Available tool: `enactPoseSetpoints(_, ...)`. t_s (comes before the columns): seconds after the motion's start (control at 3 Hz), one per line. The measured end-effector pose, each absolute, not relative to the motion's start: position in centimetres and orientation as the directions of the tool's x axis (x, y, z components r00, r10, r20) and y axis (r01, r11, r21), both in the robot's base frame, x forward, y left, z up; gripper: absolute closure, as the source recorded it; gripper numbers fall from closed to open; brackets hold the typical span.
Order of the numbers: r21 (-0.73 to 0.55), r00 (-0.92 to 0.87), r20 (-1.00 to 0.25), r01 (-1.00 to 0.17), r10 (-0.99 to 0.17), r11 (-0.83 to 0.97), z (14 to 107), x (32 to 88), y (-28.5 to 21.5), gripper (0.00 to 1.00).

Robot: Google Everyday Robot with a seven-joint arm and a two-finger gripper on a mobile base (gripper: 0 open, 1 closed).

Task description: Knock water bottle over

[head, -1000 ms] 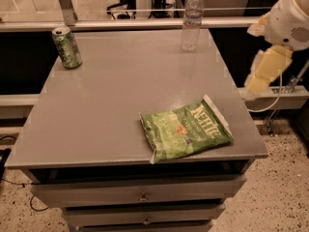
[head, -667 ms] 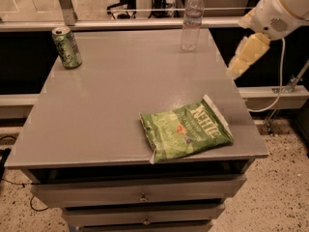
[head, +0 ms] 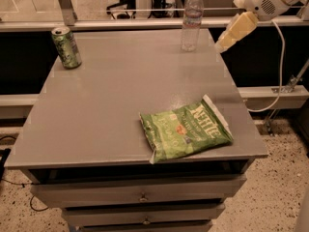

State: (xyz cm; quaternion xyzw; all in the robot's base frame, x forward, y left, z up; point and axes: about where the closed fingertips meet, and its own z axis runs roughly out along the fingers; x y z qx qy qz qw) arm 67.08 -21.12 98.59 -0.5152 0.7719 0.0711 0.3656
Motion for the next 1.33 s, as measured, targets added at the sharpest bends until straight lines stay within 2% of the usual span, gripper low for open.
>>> enactPoseSetpoints(0.33,-0.267,-0.202,-0.638,-0.847,-0.743,0.459,98.6,67.1,-21.1,0.0)
enactPoseSetpoints(0.67,-0.267,-0.223,-0.683,-0.81,-0.696,0.522,98.3,68.4,-20.9,0.0)
enactPoseSetpoints(1.0,-0.148,-0.29,-0.813,-0.735,-0.504,0.661,95.7,71.7,-19.6,0.0)
enactPoseSetpoints(1.33,-0.075,-0.27,-0.902,-0.672,-0.338,0.737,95.7,75.6,-18.5,0.0)
